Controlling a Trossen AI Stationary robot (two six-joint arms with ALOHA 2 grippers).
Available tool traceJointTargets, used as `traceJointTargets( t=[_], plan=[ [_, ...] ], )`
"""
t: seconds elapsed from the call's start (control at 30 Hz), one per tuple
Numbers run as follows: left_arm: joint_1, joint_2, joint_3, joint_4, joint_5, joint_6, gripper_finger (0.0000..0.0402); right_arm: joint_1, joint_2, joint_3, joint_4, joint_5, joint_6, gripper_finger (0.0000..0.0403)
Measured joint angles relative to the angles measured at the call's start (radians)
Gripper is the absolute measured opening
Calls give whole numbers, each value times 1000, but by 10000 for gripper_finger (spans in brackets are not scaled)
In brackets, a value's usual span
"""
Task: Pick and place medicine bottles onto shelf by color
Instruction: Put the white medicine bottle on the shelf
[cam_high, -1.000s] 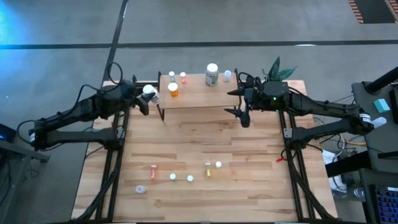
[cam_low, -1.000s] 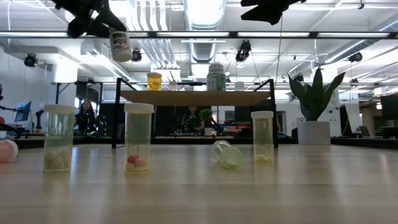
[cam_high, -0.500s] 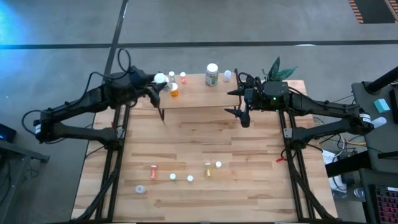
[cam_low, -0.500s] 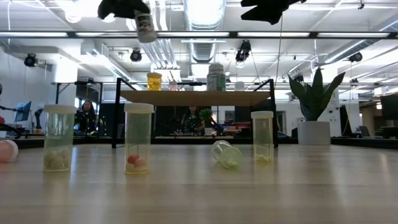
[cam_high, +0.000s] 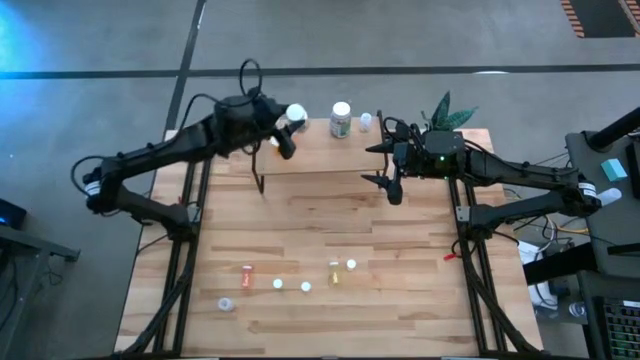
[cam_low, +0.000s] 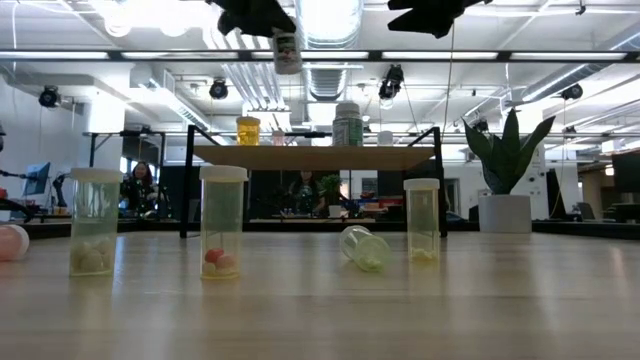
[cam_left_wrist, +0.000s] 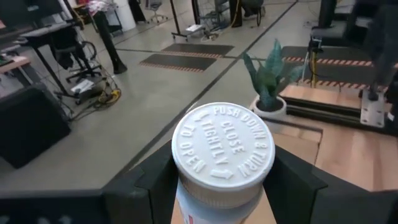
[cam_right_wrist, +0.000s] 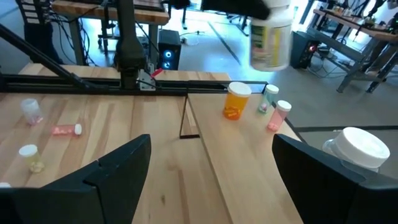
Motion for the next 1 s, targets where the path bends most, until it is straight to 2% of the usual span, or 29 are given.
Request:
traceJointTargets(
  t=[0.23,0.37,0.6,1.0],
  plan=[
    [95,136,83,60,130,-30,176,0,-4,0,0,0,0,325],
    [116,208,101,91,100,-65,176,0,-3,0,-1,0,-6,325],
    [120,295,110,91,-22,-83,176,0,-3,0,-1,0,-12,325],
    [147,311,31,186,-31,-186,176,0,-3,0,-3,0,-30,325]
  ],
)
